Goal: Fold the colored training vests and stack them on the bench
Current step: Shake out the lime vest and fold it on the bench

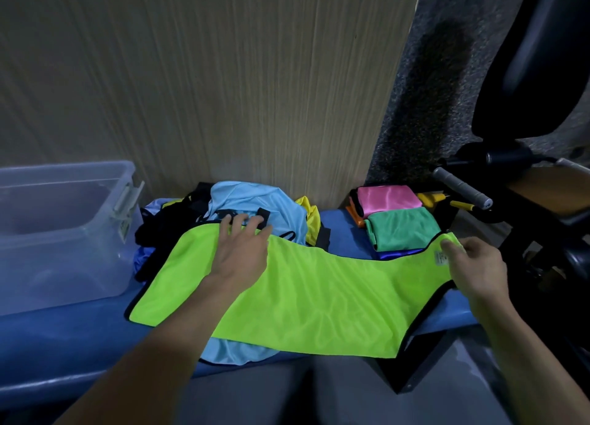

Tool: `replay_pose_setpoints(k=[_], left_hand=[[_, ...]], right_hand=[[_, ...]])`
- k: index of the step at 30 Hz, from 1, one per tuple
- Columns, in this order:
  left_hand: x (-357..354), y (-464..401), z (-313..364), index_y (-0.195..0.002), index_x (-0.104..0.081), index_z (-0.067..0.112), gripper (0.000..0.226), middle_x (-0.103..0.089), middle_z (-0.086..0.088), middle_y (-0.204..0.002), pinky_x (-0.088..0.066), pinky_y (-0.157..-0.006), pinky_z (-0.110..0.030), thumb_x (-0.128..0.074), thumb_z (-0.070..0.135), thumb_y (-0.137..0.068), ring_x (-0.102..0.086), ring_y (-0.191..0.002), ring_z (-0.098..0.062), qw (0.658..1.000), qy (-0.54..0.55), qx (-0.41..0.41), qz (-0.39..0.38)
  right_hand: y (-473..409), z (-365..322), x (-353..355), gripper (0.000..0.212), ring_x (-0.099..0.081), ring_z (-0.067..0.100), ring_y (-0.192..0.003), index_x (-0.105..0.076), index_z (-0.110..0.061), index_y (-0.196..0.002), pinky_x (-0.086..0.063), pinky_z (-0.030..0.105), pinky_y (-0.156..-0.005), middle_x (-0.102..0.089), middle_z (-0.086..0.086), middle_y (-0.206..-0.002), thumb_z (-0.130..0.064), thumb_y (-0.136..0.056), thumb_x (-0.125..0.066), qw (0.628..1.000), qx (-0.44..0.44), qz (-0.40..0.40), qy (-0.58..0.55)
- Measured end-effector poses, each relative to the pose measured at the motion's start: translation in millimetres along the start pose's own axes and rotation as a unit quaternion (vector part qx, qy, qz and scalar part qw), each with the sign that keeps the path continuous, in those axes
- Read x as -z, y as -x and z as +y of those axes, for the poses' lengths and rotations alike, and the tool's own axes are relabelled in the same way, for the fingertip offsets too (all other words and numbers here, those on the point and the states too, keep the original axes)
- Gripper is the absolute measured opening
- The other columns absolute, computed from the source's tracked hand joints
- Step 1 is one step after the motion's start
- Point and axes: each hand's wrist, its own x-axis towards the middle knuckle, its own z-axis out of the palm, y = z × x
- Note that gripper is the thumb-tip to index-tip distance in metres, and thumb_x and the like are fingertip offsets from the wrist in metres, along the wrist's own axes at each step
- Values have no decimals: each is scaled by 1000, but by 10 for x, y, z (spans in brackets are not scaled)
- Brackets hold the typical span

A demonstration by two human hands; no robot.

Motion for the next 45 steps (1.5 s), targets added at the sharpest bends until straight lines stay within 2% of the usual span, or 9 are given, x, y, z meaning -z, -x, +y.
replay_pose_setpoints(k=[5, 10, 14, 18, 23, 37, 42, 44, 45], left_hand=[[103, 27, 12, -153, -37, 30, 51, -29, 0, -161, -15, -117, -50, -44, 38, -103, -26, -143, -29, 997, -14, -44, -59], [194, 84, -187, -159, -20, 31, 59, -15, 6, -168, -9, -120, -47, -40, 46, -105, -10, -151, -22, 989, 75, -57, -117], [209, 134, -390, -155, -34, 27, 55, -22, 9, -166, -8, -123, -41, -50, 30, -102, -9, -154, -19, 976, 173, -54, -122], [336, 218, -878, -130, -65, 15, 49, -62, -2, -136, -41, -110, -37, -51, -3, -87, -54, -129, -21, 956, 284, 70, -4], [612, 384, -1120, -86, -68, 23, 35, -70, 5, -82, -53, -65, -29, -49, -5, -95, -67, -69, -14, 823, 523, 220, 40], [501, 343, -1107, -108, -71, 15, 39, -68, -14, -107, -49, -86, -42, -59, 46, -88, -64, -105, -27, 669, 648, 353, -91], [352, 301, -1062, -83, -66, 15, 20, -54, 7, -79, -41, -67, -30, -57, 24, -99, -55, -75, -13, 790, 541, 281, -60], [301, 274, -1035, -93, -67, 11, 21, -43, 2, -122, -42, -65, -28, -56, 26, -102, -55, -76, -12, 819, 495, 288, -32], [300, 252, -1026, -92, -66, 12, 23, -64, -8, -87, -44, -68, -27, -55, 29, -103, -30, -80, -7, 822, 485, 298, -20]], right_hand=[[161, -382, -112, 22, -57, 23, -74, -69, -15, -84, -59, 56, -64, -66, 16, -80, -35, -91, -69, 995, -6, -42, -86], [611, -1111, -686, 14, -48, 12, -63, -63, -2, -88, -53, 31, -39, -48, 5, -71, -13, -95, -68, 966, 38, -173, -187], [972, -1556, -1443, 16, -50, 13, -50, -62, -15, -72, -59, 42, -50, -52, -9, -50, -17, -84, -73, 958, 122, -225, -126], [1291, -1766, -2055, 20, -61, 22, -68, -55, -21, -70, -53, 36, -71, -61, -2, -65, -16, -84, -68, 953, 189, -236, -18], [1565, -1830, -2525, 4, -66, 30, -83, -62, -18, -86, -55, 38, -78, -70, 6, -84, -18, -87, -65, 952, 185, -245, 13], [1756, -1820, -2556, 22, -57, 5, -65, -67, -10, -108, -44, 17, -66, -65, 7, -74, -12, -103, -46, 870, 92, -407, -262], [1721, -1737, -2472, 33, -57, 14, -72, -59, -10, -121, -48, 18, -71, -57, 8, -71, 1, -100, -38, 848, 112, -423, -298], [1682, -1695, -2424, 33, -61, 18, -73, -59, -12, -121, -51, 22, -73, -57, 6, -69, 3, -99, -40, 850, 139, -418, -290], [1646, -1669, -2395, 32, -63, 19, -73, -60, -15, -120, -52, 25, -74, -60, 4, -69, 1, -98, -43, 859, 166, -401, -271]])
